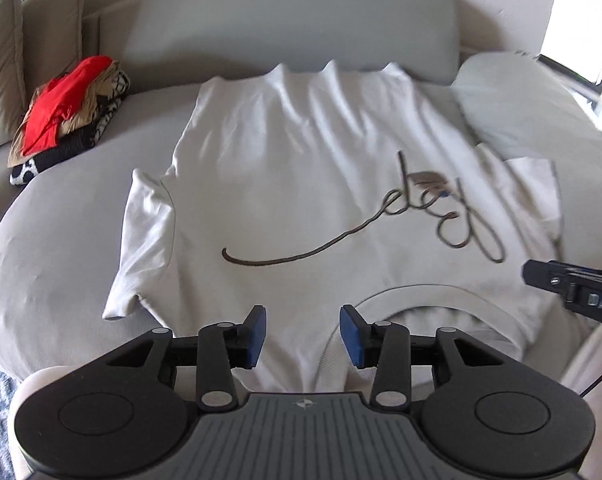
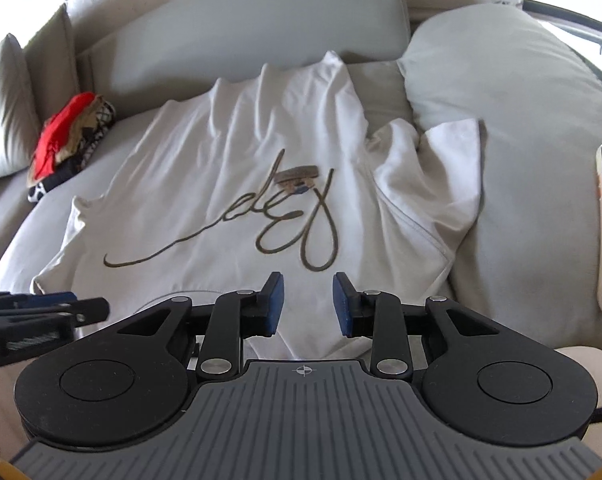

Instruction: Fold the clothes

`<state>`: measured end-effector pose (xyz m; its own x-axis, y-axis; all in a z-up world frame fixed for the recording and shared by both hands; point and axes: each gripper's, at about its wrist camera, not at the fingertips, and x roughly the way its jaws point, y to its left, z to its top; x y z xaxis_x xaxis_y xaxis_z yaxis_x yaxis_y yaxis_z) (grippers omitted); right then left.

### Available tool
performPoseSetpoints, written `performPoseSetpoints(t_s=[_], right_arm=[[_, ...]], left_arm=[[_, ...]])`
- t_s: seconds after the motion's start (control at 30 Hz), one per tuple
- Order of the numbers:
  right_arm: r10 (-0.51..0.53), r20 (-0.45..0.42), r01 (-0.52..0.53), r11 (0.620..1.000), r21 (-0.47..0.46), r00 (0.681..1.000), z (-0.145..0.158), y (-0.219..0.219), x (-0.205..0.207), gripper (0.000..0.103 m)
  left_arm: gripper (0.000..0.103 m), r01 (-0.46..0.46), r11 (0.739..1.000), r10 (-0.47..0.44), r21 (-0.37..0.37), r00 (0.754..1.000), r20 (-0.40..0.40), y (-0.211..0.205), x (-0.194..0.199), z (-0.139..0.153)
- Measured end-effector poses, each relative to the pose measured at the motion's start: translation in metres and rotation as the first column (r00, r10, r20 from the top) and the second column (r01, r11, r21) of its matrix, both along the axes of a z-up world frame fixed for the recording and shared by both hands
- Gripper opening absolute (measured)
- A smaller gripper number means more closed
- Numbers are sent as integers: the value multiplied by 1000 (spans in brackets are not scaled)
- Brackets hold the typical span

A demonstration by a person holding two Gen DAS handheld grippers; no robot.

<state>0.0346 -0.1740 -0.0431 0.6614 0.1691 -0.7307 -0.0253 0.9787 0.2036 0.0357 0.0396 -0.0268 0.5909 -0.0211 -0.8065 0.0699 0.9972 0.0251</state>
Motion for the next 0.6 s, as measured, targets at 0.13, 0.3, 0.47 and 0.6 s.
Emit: performPoseSetpoints(t_s=[0.13, 0.3, 0.47, 0.6], right_arm=[[8, 12, -8, 1000, 4, 1000, -4, -2, 2, 34], [24, 15, -24, 1000, -12, 1000, -13, -7, 4, 34], [36, -32, -37, 999, -26, 999, -27, -12, 2, 34], [56, -52, -57, 998, -23, 997, -32, -16, -8, 34]], left_arm=[[42, 1, 999, 0, 36, 1000, -23, -7, 5, -15], [44, 2, 998, 1, 65, 999, -36, -11, 0, -24], [45, 11, 995, -7, 99, 999, -36, -17, 2, -26], [45, 23, 992, -17, 126, 999, -49, -24, 3, -25]])
